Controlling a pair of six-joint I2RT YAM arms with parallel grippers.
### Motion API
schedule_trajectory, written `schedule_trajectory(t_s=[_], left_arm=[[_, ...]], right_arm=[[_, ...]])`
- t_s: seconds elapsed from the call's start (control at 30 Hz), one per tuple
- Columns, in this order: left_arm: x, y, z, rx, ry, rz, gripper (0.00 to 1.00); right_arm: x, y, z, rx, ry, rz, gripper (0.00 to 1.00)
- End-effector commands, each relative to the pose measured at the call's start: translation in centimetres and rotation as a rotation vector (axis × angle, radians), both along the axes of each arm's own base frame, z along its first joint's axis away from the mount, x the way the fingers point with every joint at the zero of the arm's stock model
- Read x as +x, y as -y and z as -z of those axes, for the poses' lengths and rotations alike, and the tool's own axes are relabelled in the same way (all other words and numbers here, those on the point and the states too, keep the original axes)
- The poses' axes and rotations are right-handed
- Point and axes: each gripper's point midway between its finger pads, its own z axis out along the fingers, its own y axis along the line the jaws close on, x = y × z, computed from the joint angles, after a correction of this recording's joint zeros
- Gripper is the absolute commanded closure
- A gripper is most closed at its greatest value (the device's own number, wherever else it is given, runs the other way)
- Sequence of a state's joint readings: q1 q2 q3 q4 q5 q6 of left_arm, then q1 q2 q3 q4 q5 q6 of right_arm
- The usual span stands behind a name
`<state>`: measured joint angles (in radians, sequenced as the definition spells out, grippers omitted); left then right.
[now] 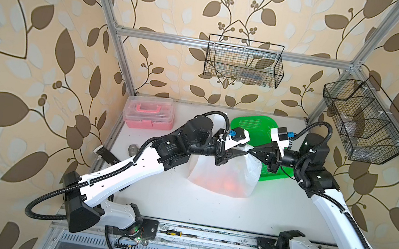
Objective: Place the oranges into plastic bags & tie knots
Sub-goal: Adjust the plastic bag at the center of the board.
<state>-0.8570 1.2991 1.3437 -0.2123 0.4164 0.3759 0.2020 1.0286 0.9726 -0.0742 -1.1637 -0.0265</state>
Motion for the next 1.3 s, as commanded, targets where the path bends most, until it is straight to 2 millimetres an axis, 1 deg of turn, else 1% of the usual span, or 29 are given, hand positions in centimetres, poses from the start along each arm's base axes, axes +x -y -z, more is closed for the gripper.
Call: schedule_trajectory(t_s=[0.0,0.03,0.07,0.13,0.2,0.27,0.3,0.37,0.4,0.43,0.6,0.67,0.7,0.77,0.83,0.9,0.93,1.0,1.1,1.2,1.27], left_arm=[[0.3,-0.5,-3.1,-0.046,0.061,-0.032,0.93],[0.2,-0.7,-3.3,-0.045,0.061,-0.037,0.98],[0.2,-0.9,-3.7,-0.05,0.06,-0.044,1.0],[0.0,-1.5,-4.4,-0.051,0.046,-0.06,1.0],[-0.2,-2.0,-5.0,-0.04,0.009,-0.08,1.0],[-0.4,-2.3,-5.4,-0.03,-0.03,-0.085,1.0],[-0.5,-2.4,-5.6,-0.027,-0.041,-0.086,1.0],[-0.7,-2.5,-5.5,-0.021,-0.054,-0.082,1.0],[-0.8,-2.5,-5.5,-0.022,-0.055,-0.081,1.0],[-0.8,-2.5,-5.4,-0.021,-0.055,-0.079,1.0],[-0.8,-2.7,-5.4,-0.027,-0.045,-0.082,1.0],[-0.7,-2.6,-5.4,-0.029,-0.043,-0.088,1.0],[-0.5,-2.6,-5.6,-0.035,-0.042,-0.095,1.0],[-0.3,-2.4,-5.8,-0.042,-0.039,-0.1,1.0],[-0.1,-2.4,-6.1,-0.057,-0.034,-0.106,1.0],[0.0,-2.3,-6.4,-0.073,-0.03,-0.111,1.0],[0.1,-2.3,-6.6,-0.082,-0.028,-0.116,1.0],[0.3,-2.4,-7.2,-0.102,-0.02,-0.127,1.0],[0.4,-2.5,-7.9,-0.131,-0.011,-0.138,1.0],[0.4,-2.6,-8.4,-0.149,-0.001,-0.141,1.0],[0.4,-2.7,-8.5,-0.15,0.001,-0.147,1.0]], right_arm=[[-1.1,-0.1,-0.6,0.002,0.039,-0.024,0.95],[-1.1,0.1,-0.4,-0.012,0.043,-0.013,0.89],[-1.0,0.4,-0.2,-0.03,0.046,0.01,0.81],[-0.5,1.6,-0.2,-0.051,0.066,0.074,0.61],[0.2,2.9,-0.8,-0.055,0.112,0.169,0.45],[0.5,3.3,-1.5,-0.056,0.188,0.233,0.26],[0.4,3.2,-2.0,-0.042,0.239,0.242,0.17],[0.0,2.5,-2.7,-0.026,0.307,0.229,0.04],[-0.1,1.9,-2.9,-0.031,0.332,0.212,0.01],[-0.2,1.4,-3.3,-0.035,0.351,0.193,0.0],[0.5,-1.3,-4.4,-0.047,0.378,0.109,0.0],[0.2,-2.4,-4.4,-0.042,0.377,0.062,0.05],[0.0,-3.0,-4.2,-0.045,0.369,0.037,0.09],[-0.2,-3.7,-3.3,-0.051,0.345,0.01,0.22],[-0.1,-4.0,-2.1,-0.046,0.315,0.007,0.46],[-0.1,-4.0,-1.4,-0.026,0.287,0.017,0.64],[-0.1,-4.0,-0.9,-0.018,0.274,0.02,0.72],[-0.1,-4.1,0.1,-0.018,0.246,0.029,0.79],[0.2,-4.2,2.0,-0.025,0.196,0.037,0.85],[0.6,-4.4,3.9,-0.038,0.138,0.036,0.88],[0.8,-4.5,4.8,-0.038,0.104,0.04,0.9]])
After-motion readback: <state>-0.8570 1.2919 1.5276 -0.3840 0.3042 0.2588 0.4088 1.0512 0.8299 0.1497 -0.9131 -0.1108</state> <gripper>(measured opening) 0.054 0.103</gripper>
